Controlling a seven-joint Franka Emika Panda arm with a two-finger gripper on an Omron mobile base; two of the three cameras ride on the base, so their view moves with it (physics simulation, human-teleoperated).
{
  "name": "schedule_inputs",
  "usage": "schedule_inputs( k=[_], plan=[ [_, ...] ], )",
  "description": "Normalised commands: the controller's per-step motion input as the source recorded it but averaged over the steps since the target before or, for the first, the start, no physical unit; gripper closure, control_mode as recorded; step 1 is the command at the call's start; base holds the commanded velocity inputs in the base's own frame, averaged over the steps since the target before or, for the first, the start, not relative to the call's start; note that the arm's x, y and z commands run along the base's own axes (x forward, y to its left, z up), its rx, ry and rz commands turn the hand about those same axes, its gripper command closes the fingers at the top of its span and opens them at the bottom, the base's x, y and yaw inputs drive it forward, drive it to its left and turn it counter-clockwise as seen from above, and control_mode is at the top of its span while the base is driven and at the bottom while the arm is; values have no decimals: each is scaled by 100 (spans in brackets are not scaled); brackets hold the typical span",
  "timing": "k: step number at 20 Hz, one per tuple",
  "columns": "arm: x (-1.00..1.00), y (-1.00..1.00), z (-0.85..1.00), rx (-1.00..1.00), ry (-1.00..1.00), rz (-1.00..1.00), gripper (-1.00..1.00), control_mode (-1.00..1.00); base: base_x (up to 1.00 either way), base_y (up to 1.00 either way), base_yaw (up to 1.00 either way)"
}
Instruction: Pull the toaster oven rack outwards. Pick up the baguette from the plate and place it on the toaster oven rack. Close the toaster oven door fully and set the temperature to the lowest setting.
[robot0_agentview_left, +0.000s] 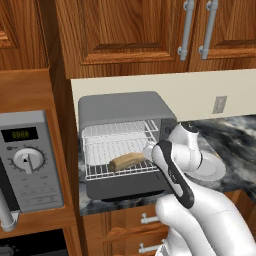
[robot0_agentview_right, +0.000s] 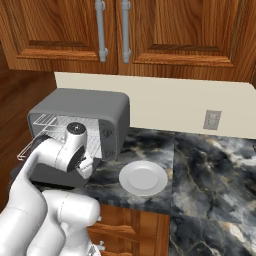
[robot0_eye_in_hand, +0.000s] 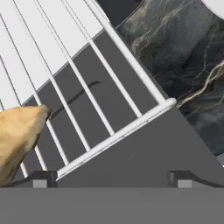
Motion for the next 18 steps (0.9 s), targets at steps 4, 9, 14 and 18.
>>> schedule_inputs(
  k=[4, 9, 14, 18],
  plan=[
    [-4, 0, -10, 0, 0, 0, -100, -100, 0, 0, 0],
    [15, 5, 0, -4, 1, 0, -100, -100, 0, 0, 0],
    [52, 30, 0, -11, 6, 0, -100, -100, 0, 0, 0],
    [45, 36, 0, -7, 3, 0, -100, -100, 0, 0, 0]
  ],
)
